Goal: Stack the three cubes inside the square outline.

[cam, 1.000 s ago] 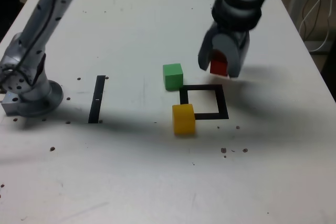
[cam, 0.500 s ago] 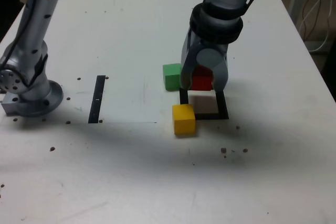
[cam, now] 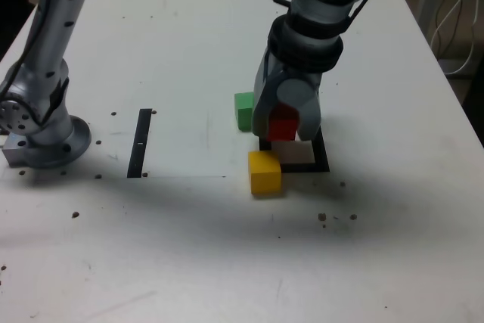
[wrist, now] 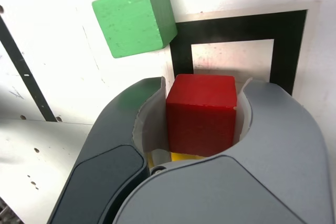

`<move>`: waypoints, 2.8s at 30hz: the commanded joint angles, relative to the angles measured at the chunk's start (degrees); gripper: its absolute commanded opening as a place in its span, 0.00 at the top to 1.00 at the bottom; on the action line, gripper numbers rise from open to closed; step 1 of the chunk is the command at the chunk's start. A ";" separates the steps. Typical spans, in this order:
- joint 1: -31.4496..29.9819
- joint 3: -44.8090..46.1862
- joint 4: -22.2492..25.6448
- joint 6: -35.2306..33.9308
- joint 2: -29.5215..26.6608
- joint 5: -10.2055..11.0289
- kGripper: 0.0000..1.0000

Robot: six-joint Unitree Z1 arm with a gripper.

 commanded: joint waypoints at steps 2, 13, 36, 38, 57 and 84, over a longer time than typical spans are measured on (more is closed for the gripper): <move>-0.01 1.05 -1.34 -0.12 0.52 -0.56 0.75; -0.01 1.87 -4.85 -0.05 1.37 0.73 0.75; -0.01 1.50 -4.15 2.00 0.87 2.33 0.05; -0.01 1.61 -3.91 1.98 -0.10 2.32 0.02; -7.67 7.39 1.06 -5.55 -10.56 -3.74 0.01; -11.29 16.71 -14.29 -8.49 -5.99 -6.49 0.12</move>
